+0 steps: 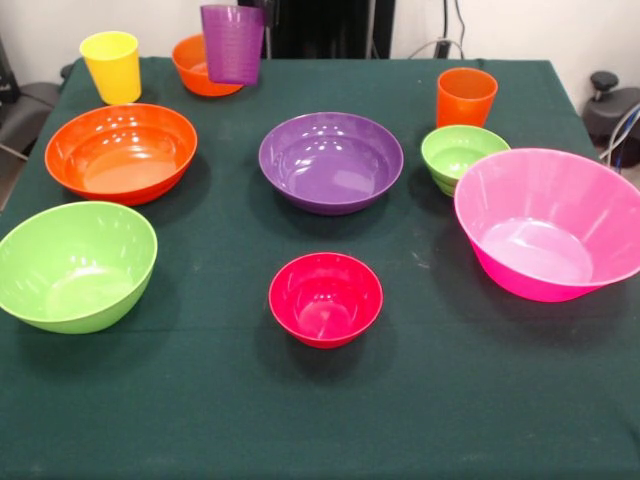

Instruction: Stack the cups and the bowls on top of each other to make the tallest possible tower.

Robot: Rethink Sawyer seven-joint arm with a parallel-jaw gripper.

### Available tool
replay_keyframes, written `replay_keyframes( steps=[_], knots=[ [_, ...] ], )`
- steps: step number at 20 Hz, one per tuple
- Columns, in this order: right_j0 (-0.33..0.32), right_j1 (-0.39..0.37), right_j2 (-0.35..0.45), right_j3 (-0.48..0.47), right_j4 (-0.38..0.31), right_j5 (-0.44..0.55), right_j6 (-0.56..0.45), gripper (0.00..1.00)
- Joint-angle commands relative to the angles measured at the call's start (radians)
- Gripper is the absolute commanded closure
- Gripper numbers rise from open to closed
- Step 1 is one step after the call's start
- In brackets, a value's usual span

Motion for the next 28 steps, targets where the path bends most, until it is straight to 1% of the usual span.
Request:
replay_keyframes(
  steps=[1, 5, 8, 15, 22, 28],
  knots=[
    [-0.011, 0.043, 0.097, 0.048, 0.003, 0.028, -0.022, 1.0],
    [0.013, 0.068, 0.104, 0.026, 0.012, 0.031, -0.002, 1.0],
    [0.037, 0.061, 0.096, 0.041, 0.021, 0.019, 0.033, 1.0],
    [0.094, 0.04, 0.084, 0.067, 0.074, 0.013, 0.107, 1.0],
    [0.119, 0.041, 0.07, 0.095, 0.113, -0.019, 0.119, 1.0],
    [0.146, 0.038, 0.062, 0.105, 0.149, -0.025, 0.137, 1.0]
  ],
)
